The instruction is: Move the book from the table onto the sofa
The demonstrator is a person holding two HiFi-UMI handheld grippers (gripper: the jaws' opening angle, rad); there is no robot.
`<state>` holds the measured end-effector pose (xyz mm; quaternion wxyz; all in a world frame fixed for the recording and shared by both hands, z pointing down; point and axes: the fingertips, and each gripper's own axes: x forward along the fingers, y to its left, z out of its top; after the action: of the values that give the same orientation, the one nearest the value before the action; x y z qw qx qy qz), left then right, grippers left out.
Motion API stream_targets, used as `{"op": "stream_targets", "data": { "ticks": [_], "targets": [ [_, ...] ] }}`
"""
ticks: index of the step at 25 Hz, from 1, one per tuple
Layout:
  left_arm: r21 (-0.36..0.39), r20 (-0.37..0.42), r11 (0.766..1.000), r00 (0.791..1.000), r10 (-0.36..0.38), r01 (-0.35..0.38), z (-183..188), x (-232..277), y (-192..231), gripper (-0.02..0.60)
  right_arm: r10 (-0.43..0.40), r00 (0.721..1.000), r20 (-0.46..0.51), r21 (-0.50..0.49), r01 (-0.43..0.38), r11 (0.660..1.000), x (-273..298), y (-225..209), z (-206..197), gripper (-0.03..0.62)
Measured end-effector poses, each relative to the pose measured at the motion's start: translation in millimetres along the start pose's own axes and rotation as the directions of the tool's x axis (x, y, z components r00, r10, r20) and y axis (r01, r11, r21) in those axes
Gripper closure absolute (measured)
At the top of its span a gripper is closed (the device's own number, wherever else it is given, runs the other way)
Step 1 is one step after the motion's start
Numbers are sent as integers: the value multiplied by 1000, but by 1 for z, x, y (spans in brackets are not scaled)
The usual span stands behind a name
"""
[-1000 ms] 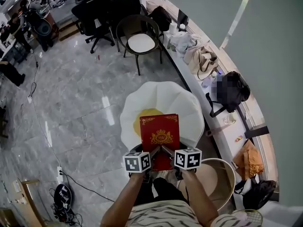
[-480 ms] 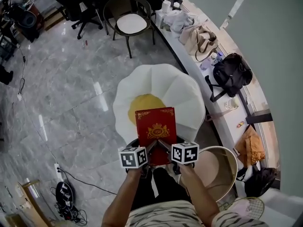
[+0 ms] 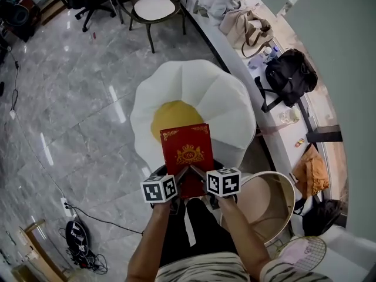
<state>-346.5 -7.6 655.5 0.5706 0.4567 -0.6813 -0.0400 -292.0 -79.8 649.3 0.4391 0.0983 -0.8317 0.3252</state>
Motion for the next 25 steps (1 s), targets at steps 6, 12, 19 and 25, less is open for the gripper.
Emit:
{"op": "stream_targets", "data": {
  "ticks": [6, 12, 19, 25],
  "targets": [
    [-8, -9, 1000, 1000, 1, -2, -14, 27, 22, 218, -14, 1000, -8, -8, 13, 1000, 29, -16, -16, 235],
    [-15, -15, 1000, 1000, 11, -11, -29, 59, 46, 218, -15, 1000, -15, -16, 15, 1000, 62, -36, -32, 235],
    [-7, -51, 1000, 999, 17, -18, -43, 95, 73, 219, -29, 999, -38, -11, 29, 1000, 101, -58, -49, 235],
    [-19, -87, 999, 996, 30, -31, -57, 126, 100, 219, -39, 996, -77, -22, 38, 999, 138, -76, -64, 235]
  ]
}}
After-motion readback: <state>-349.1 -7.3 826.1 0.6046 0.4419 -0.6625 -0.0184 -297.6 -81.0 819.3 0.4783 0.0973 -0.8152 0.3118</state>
